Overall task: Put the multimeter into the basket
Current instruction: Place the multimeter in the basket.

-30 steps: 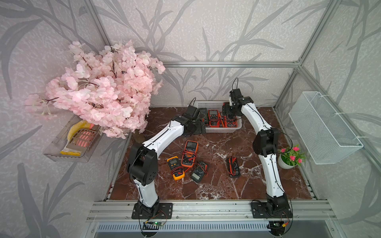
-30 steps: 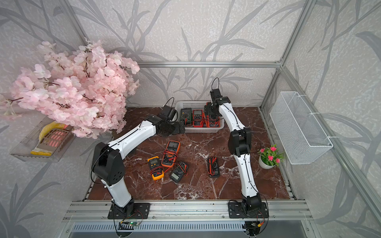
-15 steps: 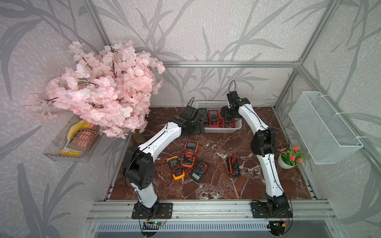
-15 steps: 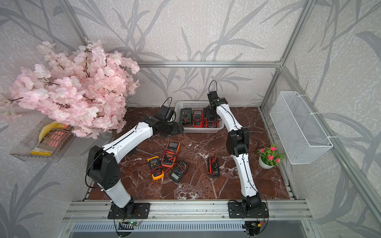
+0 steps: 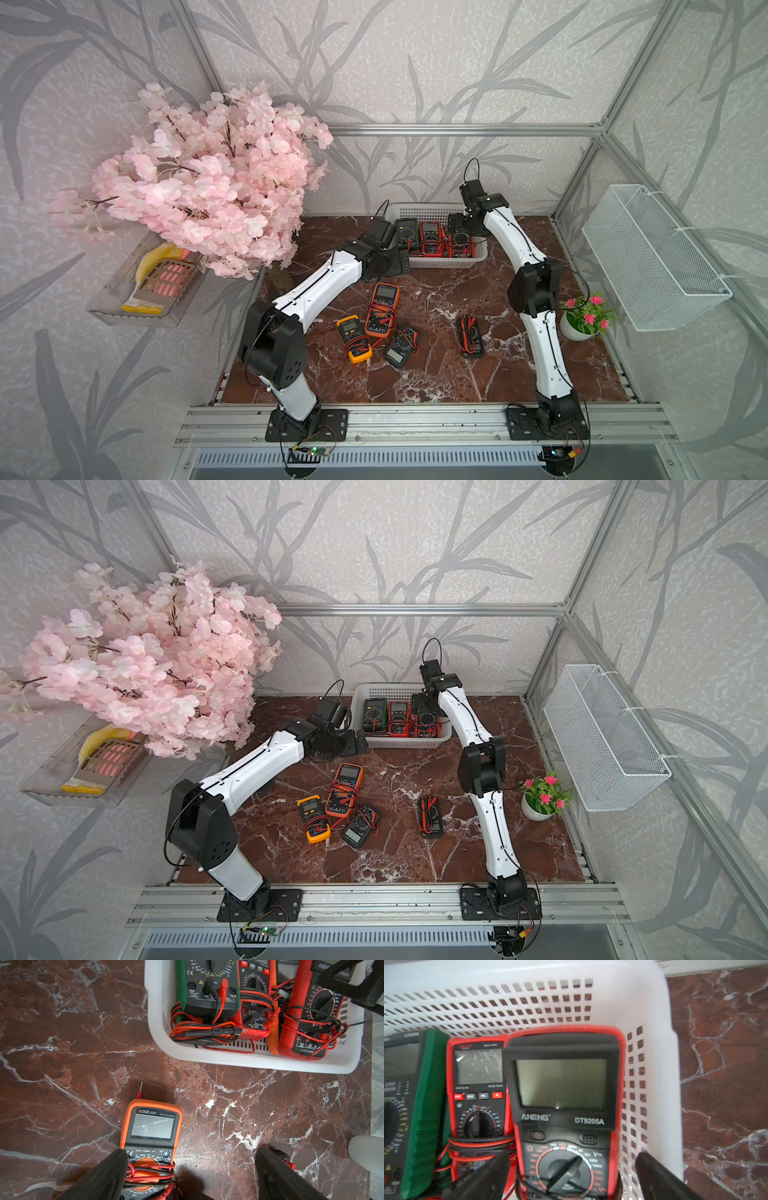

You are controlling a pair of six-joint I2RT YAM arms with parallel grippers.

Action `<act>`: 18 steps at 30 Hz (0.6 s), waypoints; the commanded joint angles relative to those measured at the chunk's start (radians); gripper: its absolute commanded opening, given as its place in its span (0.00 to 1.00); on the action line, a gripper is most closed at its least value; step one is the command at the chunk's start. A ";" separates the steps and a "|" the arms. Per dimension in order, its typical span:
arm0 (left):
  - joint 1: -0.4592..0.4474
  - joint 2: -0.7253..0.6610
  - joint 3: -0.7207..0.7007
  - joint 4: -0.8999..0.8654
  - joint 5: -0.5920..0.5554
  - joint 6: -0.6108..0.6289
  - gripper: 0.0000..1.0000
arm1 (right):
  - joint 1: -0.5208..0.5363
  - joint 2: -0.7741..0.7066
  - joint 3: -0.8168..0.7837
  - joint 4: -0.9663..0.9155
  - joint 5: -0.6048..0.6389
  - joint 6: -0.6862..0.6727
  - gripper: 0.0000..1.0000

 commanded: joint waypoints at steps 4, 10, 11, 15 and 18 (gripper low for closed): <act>0.001 -0.057 -0.052 0.011 -0.049 0.004 1.00 | -0.005 -0.138 -0.004 -0.044 -0.015 0.043 0.99; 0.006 -0.082 -0.112 -0.005 -0.111 0.021 1.00 | 0.014 -0.268 -0.165 0.003 -0.072 0.077 0.99; 0.006 -0.082 -0.121 -0.009 -0.119 0.026 1.00 | 0.018 -0.293 -0.204 0.017 -0.077 0.083 0.99; 0.006 -0.082 -0.155 -0.009 -0.143 0.055 1.00 | 0.053 -0.425 -0.410 0.102 -0.103 0.116 0.99; 0.007 -0.071 -0.173 -0.002 -0.156 0.080 1.00 | 0.076 -0.537 -0.609 0.191 -0.140 0.155 0.99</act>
